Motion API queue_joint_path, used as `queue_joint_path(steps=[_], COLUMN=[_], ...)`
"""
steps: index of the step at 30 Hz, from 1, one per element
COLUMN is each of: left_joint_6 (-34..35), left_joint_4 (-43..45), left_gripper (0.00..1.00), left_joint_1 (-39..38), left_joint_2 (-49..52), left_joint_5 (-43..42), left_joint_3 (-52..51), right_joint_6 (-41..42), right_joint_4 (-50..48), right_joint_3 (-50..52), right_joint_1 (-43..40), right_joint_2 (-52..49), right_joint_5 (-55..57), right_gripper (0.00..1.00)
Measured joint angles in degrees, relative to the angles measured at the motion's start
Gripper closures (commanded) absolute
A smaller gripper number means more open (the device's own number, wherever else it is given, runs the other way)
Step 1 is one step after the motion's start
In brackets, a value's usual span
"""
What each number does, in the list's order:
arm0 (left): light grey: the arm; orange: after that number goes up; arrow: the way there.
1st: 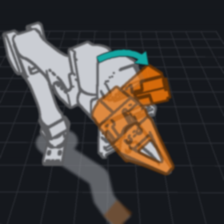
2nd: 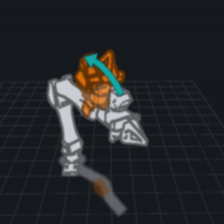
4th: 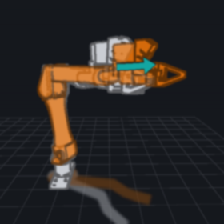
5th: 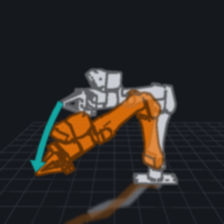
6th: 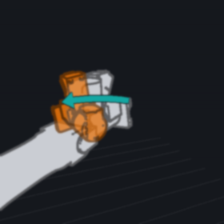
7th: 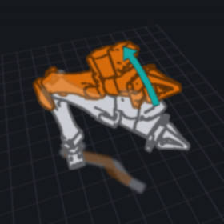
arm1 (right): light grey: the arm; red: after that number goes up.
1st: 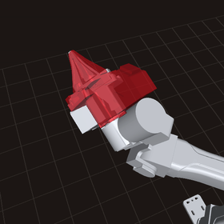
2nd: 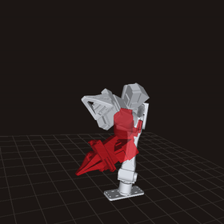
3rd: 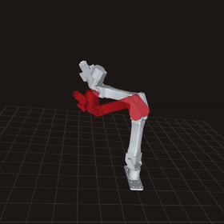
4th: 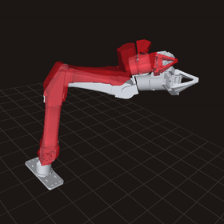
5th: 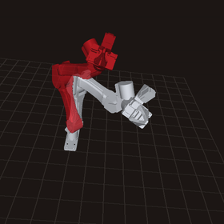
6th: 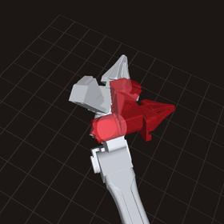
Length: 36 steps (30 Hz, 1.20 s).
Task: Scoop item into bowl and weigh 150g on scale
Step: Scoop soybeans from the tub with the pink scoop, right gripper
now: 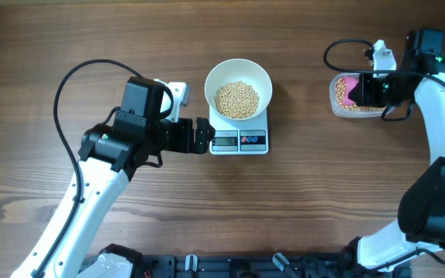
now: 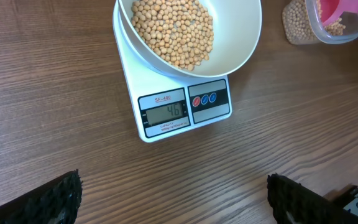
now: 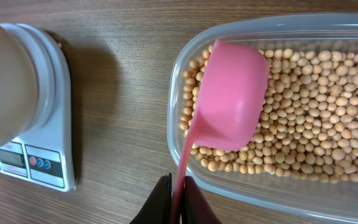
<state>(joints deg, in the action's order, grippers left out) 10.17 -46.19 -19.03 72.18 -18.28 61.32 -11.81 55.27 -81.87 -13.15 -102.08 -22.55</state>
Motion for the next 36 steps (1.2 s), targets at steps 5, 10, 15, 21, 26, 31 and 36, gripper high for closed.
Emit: queue_joint_path(steps=[5, 10, 15, 21, 26, 31, 36], left_joint_6=[0.00, 0.00, 0.00, 0.00, 0.00, 0.00, 0.00], left_joint_4=[0.00, 0.00, 0.00, 0.00, 0.00, 0.00, 0.00], left_gripper=[0.00, 0.00, 0.00, 0.00, 0.00, 0.00, 0.00], left_joint_1=[0.00, 0.00, 0.00, 0.00, 0.00, 0.00, 0.00], left_joint_2=[0.00, 0.00, 0.00, 0.00, 0.00, 0.00, 0.00], left_joint_5=[0.00, 0.00, 0.00, 0.00, 0.00, 0.00, 0.00], left_joint_3=[0.00, 0.00, 0.00, 0.00, 0.00, 0.00, 0.00], right_joint_6=[1.31, 1.49, 1.51, 1.46, 1.46, 1.46, 1.46], right_joint_4=[-0.04, -0.04, 0.24, 0.59, 0.85, 1.18, 1.46], right_joint_3=[0.00, 0.00, 0.09, 1.92, 2.03, 2.03, 2.03], right_joint_1=[-2.49, -6.10, -8.85, -10.93, -12.63, -14.23, -15.50], right_joint_2=[-0.04, -0.04, -0.04, -0.26, -0.72, -0.90, -0.90], right_joint_5=[-3.02, -9.27, -12.70, -14.29, -14.78, -14.95, -15.32], right_gripper=[0.96, 0.96, 0.96, 0.96, 0.96, 0.96, 0.96])
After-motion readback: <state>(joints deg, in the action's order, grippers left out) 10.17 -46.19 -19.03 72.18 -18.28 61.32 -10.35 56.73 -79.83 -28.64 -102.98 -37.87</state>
